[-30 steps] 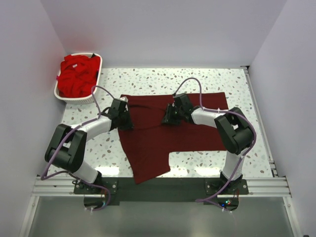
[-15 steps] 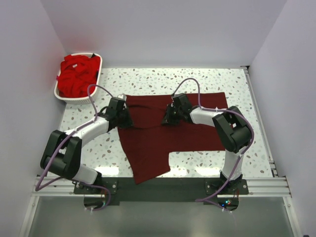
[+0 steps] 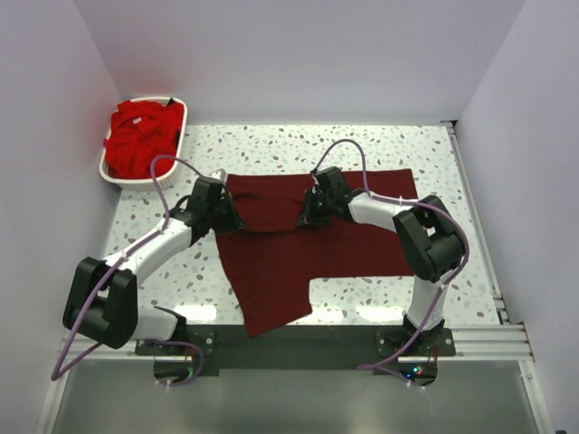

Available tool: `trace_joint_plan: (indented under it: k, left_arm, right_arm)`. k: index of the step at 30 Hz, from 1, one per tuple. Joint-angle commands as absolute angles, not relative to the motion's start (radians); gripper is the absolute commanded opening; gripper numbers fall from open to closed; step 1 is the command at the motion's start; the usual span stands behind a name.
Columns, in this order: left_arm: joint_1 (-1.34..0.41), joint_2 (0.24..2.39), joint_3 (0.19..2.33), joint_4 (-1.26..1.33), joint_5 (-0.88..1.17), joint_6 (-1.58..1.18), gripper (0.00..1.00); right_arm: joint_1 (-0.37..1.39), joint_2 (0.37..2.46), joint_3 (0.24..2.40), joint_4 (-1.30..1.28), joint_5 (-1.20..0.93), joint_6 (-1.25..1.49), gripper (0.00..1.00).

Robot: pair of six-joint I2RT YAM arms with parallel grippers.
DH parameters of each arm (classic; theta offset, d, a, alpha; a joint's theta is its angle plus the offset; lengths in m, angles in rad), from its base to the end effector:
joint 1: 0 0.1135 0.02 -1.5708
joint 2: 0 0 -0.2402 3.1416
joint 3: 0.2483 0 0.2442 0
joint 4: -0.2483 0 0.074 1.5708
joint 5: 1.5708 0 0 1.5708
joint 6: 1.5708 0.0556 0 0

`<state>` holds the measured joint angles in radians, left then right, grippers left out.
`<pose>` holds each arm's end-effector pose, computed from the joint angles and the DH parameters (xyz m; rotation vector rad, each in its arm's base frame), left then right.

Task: Fold and stack the t-shirts
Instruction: Fold the tshirt

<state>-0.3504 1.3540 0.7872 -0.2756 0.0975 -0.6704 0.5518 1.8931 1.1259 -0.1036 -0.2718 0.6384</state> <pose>0.2671 -0.1034 0.1751 -0.3513 2.4677 -0.5702 0.3246 0.2173 0.1227 -0.0170 2.5910 0.8226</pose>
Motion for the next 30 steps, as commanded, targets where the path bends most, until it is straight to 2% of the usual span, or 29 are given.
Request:
trace_joint_plan:
  k: [1,19,30]
  left_arm:
    - [-0.359,1.309,0.778,-0.295,0.113,-0.695,0.03]
    - [-0.393,1.304,0.644,-0.206,0.101,-0.762,0.07]
    - [-0.428,1.276,0.684,-0.235,0.066,-0.782,0.07]
  right_arm:
    - [0.558,1.833,1.181,-0.167,-0.262,0.580,0.00]
    - [0.558,1.882,1.292,-0.393,-0.235,0.436,0.01]
    - [0.557,1.894,1.339,-0.449,-0.215,0.391,0.02]
